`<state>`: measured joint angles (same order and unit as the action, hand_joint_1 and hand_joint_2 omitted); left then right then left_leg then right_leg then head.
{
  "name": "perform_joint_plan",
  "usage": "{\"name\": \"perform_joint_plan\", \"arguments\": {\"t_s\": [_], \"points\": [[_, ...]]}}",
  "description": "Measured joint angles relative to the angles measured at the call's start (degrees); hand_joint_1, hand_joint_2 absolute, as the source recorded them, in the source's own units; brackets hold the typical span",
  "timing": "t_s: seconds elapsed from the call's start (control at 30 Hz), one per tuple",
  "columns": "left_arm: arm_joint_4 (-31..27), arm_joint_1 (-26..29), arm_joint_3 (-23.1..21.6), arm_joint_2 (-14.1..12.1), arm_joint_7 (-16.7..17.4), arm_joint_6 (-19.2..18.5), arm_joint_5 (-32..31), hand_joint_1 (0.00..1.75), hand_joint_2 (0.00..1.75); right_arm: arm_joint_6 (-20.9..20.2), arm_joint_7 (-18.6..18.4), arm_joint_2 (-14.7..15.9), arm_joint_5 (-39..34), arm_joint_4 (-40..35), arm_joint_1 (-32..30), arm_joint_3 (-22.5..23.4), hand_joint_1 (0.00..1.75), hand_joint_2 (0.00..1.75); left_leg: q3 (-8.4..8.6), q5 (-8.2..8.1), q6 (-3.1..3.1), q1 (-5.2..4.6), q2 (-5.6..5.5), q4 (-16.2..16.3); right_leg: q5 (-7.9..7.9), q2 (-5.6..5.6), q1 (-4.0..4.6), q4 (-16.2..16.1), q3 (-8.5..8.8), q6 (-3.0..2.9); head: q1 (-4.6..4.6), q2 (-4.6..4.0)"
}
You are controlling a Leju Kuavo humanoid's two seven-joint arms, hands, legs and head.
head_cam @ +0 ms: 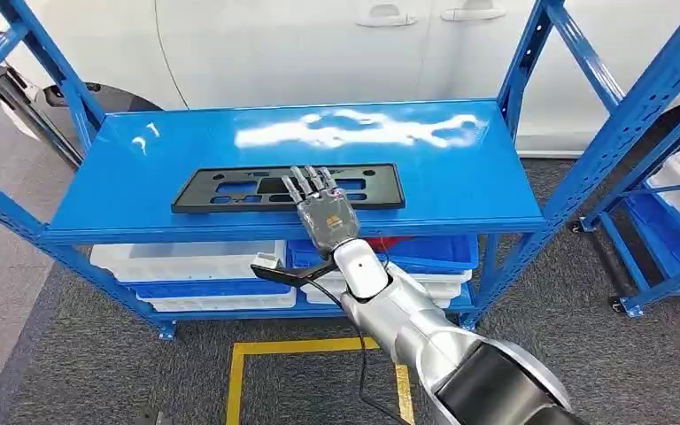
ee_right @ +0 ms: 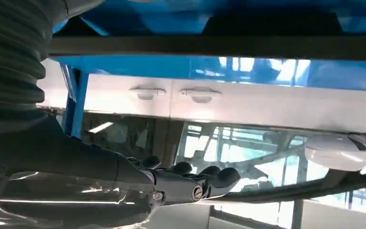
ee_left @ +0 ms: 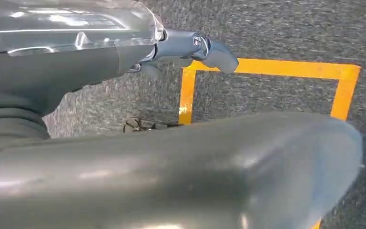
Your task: Take the parts from the cabinet and place them on the table.
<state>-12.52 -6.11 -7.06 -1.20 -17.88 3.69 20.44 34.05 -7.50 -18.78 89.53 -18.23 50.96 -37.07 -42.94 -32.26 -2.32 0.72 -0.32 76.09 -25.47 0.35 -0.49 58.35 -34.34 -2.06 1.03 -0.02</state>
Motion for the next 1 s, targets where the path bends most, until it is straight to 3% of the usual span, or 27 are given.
{"name": "perform_joint_plan", "arguments": {"t_s": [0.03,0.1,0.13,0.17,0.2,0.27,0.33,0.37,0.4,0.43,0.47,0.5,0.57,0.6,0.63,0.67,0.77,0.83,0.87,0.93,0.97,1.0], "points": [[0.0,0.0,0.0,0.0,0.0,0.0,-0.1,0.00,0.00,0.0,0.0,0.0,0.0,0.0,0.0,0.0,0.00,1.75,0.95,2.58,0.11,0.00,0.00,-3.1,-0.26,0.03,0.00,0.0,0.36,0.09,0.00,0.00],[0.0,0.0,0.1,0.0,0.0,0.0,-0.2,0.00,0.00,0.2,0.1,-0.3,0.0,0.0,0.0,0.0,0.00,1.75,5.69,9.11,0.59,0.00,0.02,-14.0,-0.96,0.07,0.00,0.0,1.46,0.41,-0.02,0.00],[0.0,0.0,0.2,-0.1,0.0,0.0,-0.2,0.00,0.00,0.2,0.1,-0.3,0.0,0.0,0.1,0.0,0.00,1.75,6.62,10.01,0.81,-0.01,0.06,-16.5,-1.15,0.08,0.01,-0.1,1.57,0.54,-0.02,0.00],[0.0,-0.1,0.2,-0.1,-0.1,0.1,-0.2,0.00,0.00,0.2,0.2,-0.5,0.0,0.0,0.3,0.0,0.00,1.75,7.68,9.06,1.11,-0.44,-0.03,-18.0,-1.37,0.17,0.44,0.2,1.41,0.96,0.00,0.00],[0.0,-0.2,0.2,-0.1,-0.1,0.1,-0.2,0.00,0.00,0.3,0.2,-0.5,0.0,0.0,0.3,0.0,0.00,1.75,7.49,8.67,1.56,-0.45,-0.03,-17.9,-1.29,0.17,0.37,0.0,1.26,1.25,0.00,0.00],[0.0,0.0,0.2,-0.1,-0.1,0.1,-0.3,0.00,0.00,0.3,0.3,-0.5,0.0,0.0,0.2,0.0,0.00,1.75,7.51,8.52,2.04,-0.48,-0.13,-18.2,-1.47,0.08,0.34,-0.2,1.48,1.82,-0.02,0.00],[0.0,0.0,0.2,0.0,-0.1,0.1,-0.3,0.00,0.00,0.4,0.3,-0.7,0.0,-0.1,0.3,0.0,0.00,1.75,8.16,8.64,2.60,-0.04,-0.11,-18.8,-2.86,-0.04,0.33,1.5,0.98,2.51,-0.02,0.00],[0.0,-0.1,0.2,0.0,-0.1,0.1,-0.3,0.00,0.00,0.4,0.3,-0.7,0.1,-0.1,0.4,0.0,0.00,1.75,8.21,8.49,2.99,-0.06,-0.07,-18.8,-4.51,-0.03,0.30,4.7,-0.61,2.61,-0.02,0.00],[0.0,-0.2,0.2,-0.1,-0.1,0.1,-0.3,0.00,0.00,0.4,0.4,-0.7,0.1,0.0,0.3,0.0,0.00,1.75,8.33,8.34,3.21,-0.13,-0.05,-18.8,-7.04,-0.03,0.27,10.5,-3.70,2.69,-0.02,0.00],[0.0,-0.2,0.2,-0.1,-0.1,0.1,-0.3,0.00,0.00,0.3,0.4,-0.7,0.1,0.0,0.1,0.0,0.00,1.75,8.40,8.20,3.39,-0.20,-0.03,-18.8,-8.56,-0.03,0.28,15.2,-6.31,2.74,-0.02,0.00],[0.0,-0.1,0.2,-0.1,-0.1,0.1,-0.3,0.00,0.00,0.3,0.4,-0.7,0.1,0.1,-0.1,0.0,0.00,1.75,8.49,8.05,3.42,-0.23,-0.04,-18.8,-8.99,-0.03,0.28,18.2,-8.27,2.76,-0.02,0.00],[0.0,0.0,0.2,-0.1,-0.1,0.1,-0.3,0.00,0.00,0.3,0.4,-0.7,0.1,0.1,-0.3,0.0,0.00,1.75,8.69,7.85,3.45,-0.25,-0.07,-18.7,-7.96,-0.03,0.28,18.6,-9.15,2.73,-0.02,0.00],[0.0,0.0,0.2,-0.1,-0.1,0.1,-0.3,0.00,0.00,0.3,0.4,-0.7,0.2,0.1,-0.3,-0.1,0.00,1.75,9.25,7.34,3.31,-0.26,-0.21,-18.5,-3.07,-0.03,0.29,12.4,-6.86,2.46,-0.02,0.00],[0.0,0.0,0.2,-0.1,-0.1,0.1,-0.3,0.00,0.00,0.2,0.3,-0.7,0.2,0.1,-0.2,-0.2,0.00,1.75,9.83,6.87,3.14,-0.30,-0.30,-18.3,0.70,-0.04,0.32,5.6,-3.93,2.05,-0.02,0.00],[0.0,0.0,0.2,0.0,-0.1,0.1,-0.3,0.00,0.00,0.1,0.2,-0.7,0.2,0.1,-0.1,-0.4,0.00,1.75,10.09,6.49,2.97,-0.27,-0.29,-18.3,1.86,-0.05,0.45,1.5,-2.28,1.59,-0.02,0.00],[0.0,-0.1,0.2,0.0,-0.2,0.1,-0.3,0.00,0.00,0.0,0.2,-0.7,0.2,0.1,0.0,-0.5,0.00,1.75,10.01,6.21,2.59,-0.75,-0.33,-17.9,1.23,-0.08,0.76,0.5,-1.47,1.57,-0.02,0.00],[0.0,-0.1,0.3,0.0,-0.1,0.1,-0.3,0.00,0.00,0.0,0.1,-0.7,0.2,0.1,0.0,-0.7,0.00,1.75,10.20,6.11,1.85,-0.42,-0.19,-18.5,0.92,0.15,0.92,0.4,-1.57,1.01,-0.02,0.00],[0.0,-0.1,0.3,-0.1,-0.2,0.0,-0.3,0.00,0.00,0.0,0.1,-0.9,0.2,0.0,0.1,-0.9,0.00,1.75,10.00,4.96,1.16,-0.44,-0.06,-17.0,1.05,0.05,0.18,-0.7,-0.52,0.41,0.00,0.00],[0.0,-0.1,0.3,0.0,-0.2,0.0,-0.4,0.00,0.00,0.0,0.1,-1.0,0.2,0.0,0.2,-0.9,0.00,1.75,8.48,3.24,0.86,-0.36,-0.04,-13.7,0.89,-0.05,0.10,-0.7,-0.26,0.12,0.00,0.00],[0.0,-0.1,0.3,-0.1,-0.2,0.0,-0.4,0.00,0.00,0.0,0.1,-1.1,0.2,0.0,0.0,-1.0,0.00,1.75,3.82,-0.41,0.34,-0.01,-0.03,-4.9,0.57,-0.09,0.17,-0.7,0.05,-0.12,0.00,0.00],[0.0,0.0,0.3,-0.1,-0.2,0.0,-0.4,0.00,0.00,-0.1,0.1,-1.1,0.2,0.0,-0.1,-1.0,0.00,1.75,1.46,-1.47,0.14,0.07,-0.03,-0.9,0.42,-0.09,0.17,-0.7,0.16,-0.10,0.00,0.00],[0.0,0.1,0.3,-0.1,-0.2,0.0,-0.3,0.00,0.00,-0.1,0.1,-1.1,0.2,0.0,-0.3,-1.0,0.00,1.75,0.29,-0.88,0.01,0.15,-0.02,0.3,0.25,-0.05,0.15,-0.7,0.35,-0.08,0.00,0.00]]}}
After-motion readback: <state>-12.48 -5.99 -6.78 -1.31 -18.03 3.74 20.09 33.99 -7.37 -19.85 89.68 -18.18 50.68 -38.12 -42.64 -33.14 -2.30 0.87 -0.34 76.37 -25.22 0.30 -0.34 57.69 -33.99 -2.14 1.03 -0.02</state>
